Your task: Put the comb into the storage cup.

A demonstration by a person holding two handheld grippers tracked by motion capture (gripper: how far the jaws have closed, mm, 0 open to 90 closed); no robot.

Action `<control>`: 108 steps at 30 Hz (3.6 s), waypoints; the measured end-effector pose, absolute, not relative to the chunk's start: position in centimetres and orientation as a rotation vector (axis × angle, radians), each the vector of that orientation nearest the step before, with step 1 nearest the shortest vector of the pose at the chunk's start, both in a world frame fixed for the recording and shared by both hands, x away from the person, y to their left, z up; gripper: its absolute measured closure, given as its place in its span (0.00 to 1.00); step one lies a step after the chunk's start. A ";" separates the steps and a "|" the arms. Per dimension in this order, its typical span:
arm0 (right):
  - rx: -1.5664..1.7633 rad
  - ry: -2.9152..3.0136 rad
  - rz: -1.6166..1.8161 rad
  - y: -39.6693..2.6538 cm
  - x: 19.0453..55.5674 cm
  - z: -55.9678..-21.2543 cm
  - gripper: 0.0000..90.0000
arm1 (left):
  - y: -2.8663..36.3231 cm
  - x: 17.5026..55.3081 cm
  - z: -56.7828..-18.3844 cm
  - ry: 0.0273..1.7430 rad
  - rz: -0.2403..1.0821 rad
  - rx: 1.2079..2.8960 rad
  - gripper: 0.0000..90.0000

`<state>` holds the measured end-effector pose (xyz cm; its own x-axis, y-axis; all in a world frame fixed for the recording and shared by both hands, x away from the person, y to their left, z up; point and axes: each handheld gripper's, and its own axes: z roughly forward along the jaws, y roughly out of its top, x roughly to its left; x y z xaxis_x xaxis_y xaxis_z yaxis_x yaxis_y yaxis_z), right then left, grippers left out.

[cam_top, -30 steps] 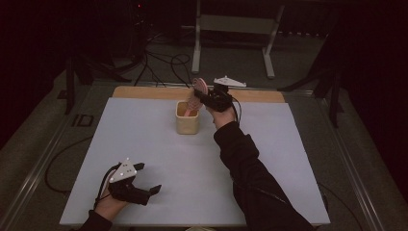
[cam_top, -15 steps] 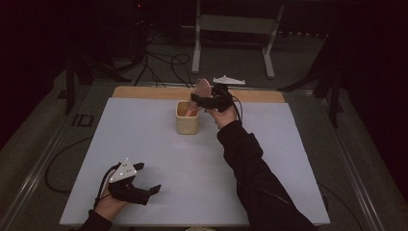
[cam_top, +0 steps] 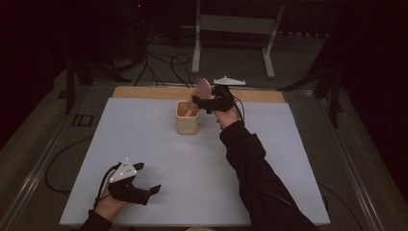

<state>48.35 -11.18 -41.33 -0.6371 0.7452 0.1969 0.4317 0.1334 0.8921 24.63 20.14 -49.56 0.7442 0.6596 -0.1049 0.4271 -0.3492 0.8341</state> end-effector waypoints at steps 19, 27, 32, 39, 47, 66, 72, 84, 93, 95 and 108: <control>1.080 2.142 1.462 -11.9 47.9 -40.5 0.11 | 20.2 24.5 -49.4 0.817 0.312 1.995 0.00; 1.084 2.166 1.451 -12.5 47.7 -40.7 0.11 | 20.2 24.4 -49.4 0.817 0.308 1.996 0.00; 1.091 2.170 1.452 -13.0 47.2 -41.0 0.11 | 20.3 24.5 -49.4 0.824 0.310 1.992 0.00; 1.125 2.192 1.446 -13.9 46.7 -41.7 0.13 | 20.3 24.5 -49.4 0.819 0.313 1.996 0.00; 1.125 2.199 1.421 -14.9 45.8 -42.5 0.13 | 20.3 24.4 -49.3 0.822 0.312 1.988 0.00; 1.095 2.228 1.420 -17.8 42.4 -44.2 0.12 | 20.3 24.4 -49.2 0.821 0.314 1.990 0.00; 1.092 2.233 1.441 -18.7 41.0 -44.9 0.12 | 20.4 24.4 -49.2 0.821 0.318 1.990 0.00; 1.044 2.270 1.467 -20.6 38.1 -46.5 0.12 | 20.4 24.4 -49.2 0.829 0.316 1.988 0.00; 1.030 2.304 1.469 -21.7 35.9 -47.6 0.12 | 20.5 24.4 -49.2 0.828 0.319 1.986 0.00; 1.027 2.305 1.471 -22.0 35.5 -47.7 0.12 | 20.5 24.4 -49.2 0.828 0.321 1.986 0.00; 0.992 2.305 1.463 -24.2 32.2 -48.6 0.12 | 20.5 24.4 -49.2 0.829 0.320 1.987 0.00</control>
